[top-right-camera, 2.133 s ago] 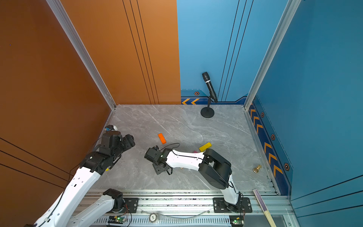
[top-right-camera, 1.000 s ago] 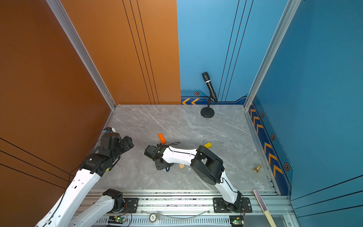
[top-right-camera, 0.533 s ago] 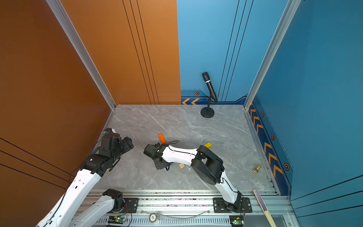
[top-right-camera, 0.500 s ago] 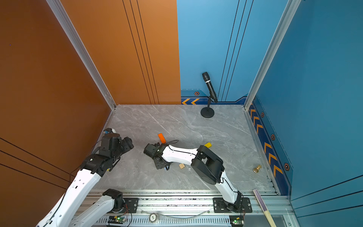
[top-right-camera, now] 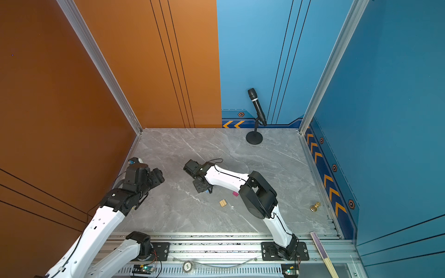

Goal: Assemble the letter v with building blocks
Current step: Pick up the building block from the center of the board, then assemble the building block at the center of the board.

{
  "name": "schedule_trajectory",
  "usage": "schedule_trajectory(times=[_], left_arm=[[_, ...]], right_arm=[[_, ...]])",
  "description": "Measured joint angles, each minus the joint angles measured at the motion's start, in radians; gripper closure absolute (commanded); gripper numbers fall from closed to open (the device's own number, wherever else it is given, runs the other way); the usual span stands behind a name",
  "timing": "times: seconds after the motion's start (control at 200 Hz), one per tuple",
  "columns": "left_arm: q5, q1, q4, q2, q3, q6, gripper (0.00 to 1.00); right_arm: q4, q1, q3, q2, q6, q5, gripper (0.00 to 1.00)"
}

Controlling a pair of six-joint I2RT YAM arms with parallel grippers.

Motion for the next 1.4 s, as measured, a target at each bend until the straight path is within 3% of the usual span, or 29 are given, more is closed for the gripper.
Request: schedule_trajectory(times=[0.406,1.402], left_arm=[[0.000,0.000,0.012,0.003,-0.013,-0.002,0.20],[0.024,0.000,0.047,0.042,-0.028,-0.021,0.21]], right_arm=[[0.059,-0.038,0.035,0.079,-0.092,-0.048,0.77],[0.028,-0.078,0.159,0.151,-0.084,-0.076,0.71]])
